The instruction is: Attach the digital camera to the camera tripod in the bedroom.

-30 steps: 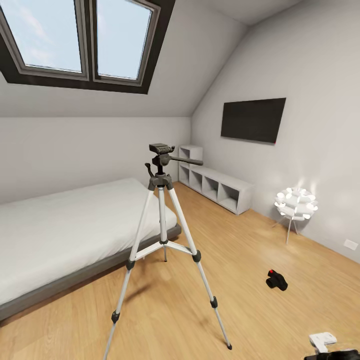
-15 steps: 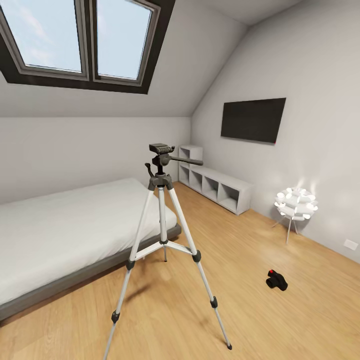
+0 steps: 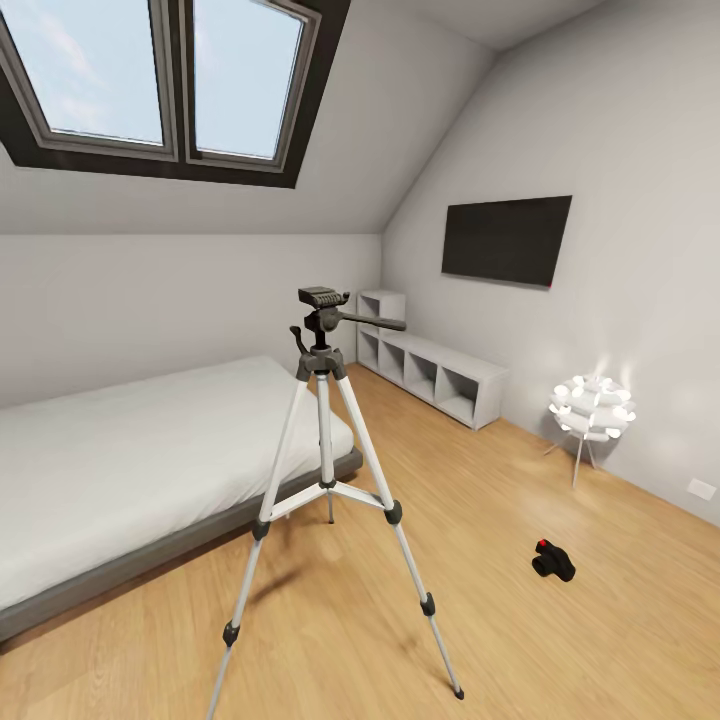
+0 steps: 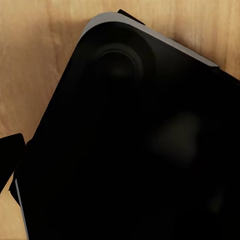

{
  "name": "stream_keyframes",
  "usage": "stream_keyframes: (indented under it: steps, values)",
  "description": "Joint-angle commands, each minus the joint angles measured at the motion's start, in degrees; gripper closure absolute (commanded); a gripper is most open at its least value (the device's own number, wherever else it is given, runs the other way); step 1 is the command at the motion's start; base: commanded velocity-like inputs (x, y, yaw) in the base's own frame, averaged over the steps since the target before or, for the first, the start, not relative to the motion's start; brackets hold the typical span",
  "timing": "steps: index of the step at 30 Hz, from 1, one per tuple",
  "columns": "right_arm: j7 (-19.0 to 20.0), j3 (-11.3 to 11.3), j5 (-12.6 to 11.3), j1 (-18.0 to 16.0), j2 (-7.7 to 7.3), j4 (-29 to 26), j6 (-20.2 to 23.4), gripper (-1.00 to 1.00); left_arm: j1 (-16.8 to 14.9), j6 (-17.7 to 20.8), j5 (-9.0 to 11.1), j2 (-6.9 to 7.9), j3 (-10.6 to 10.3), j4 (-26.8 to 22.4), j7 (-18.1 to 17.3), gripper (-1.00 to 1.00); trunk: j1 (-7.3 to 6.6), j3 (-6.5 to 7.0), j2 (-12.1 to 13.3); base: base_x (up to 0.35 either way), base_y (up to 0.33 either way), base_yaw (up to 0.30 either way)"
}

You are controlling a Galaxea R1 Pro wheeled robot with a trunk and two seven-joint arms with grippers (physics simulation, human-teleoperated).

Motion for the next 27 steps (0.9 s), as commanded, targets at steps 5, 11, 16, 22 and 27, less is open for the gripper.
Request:
stream_keyframes:
  steps: [5, 11, 16, 22, 27]
  values:
    - [-0.3, -0.5, 0.4, 0.1, 0.4, 0.2, -0.1, -1.0, 0.0, -0.1, -0.1, -0.03, 0.2, -0.1, 0.2, -1.0, 0.0, -0.05, 0.0, 0.0, 0.0, 0.0]
    - [-0.3, -0.5, 0.4, 0.4, 0.5, 0.2, 0.0, -1.0, 0.0, -0.1, -0.1, -0.04, 0.2, -0.1, 0.2, -1.0, 0.0, -0.05, 0.0, 0.0, 0.0, 0.0]
    - [-0.5, -0.6, 0.1, 0.7, 1.89, 0.3, 1.8, -1.0, 0.0, -0.7, -0.1, -0.04, 0.3, -0.2, 0.3, -1.0, 0.0, -0.04, 0.0, 0.0, 0.0, -0.024]
    - [-1.3, -0.7, -0.1, 1.1, 3.53, 0.3, 2.0, -1.0, 0.0, -0.9, 0.0, -0.03, 0.4, -0.3, 0.4, -1.0, 0.0, 0.11, 0.0, 0.0, 0.0, -0.212]
    - [-2.7, -0.8, -0.1, 1.2, 3.91, 0.3, 2.0, -1.0, 0.0, -1.0, 0.0, -0.04, 0.6, -0.3, 0.6, -1.0, 0.0, 0.24, 0.0, 0.0, 0.0, -0.265]
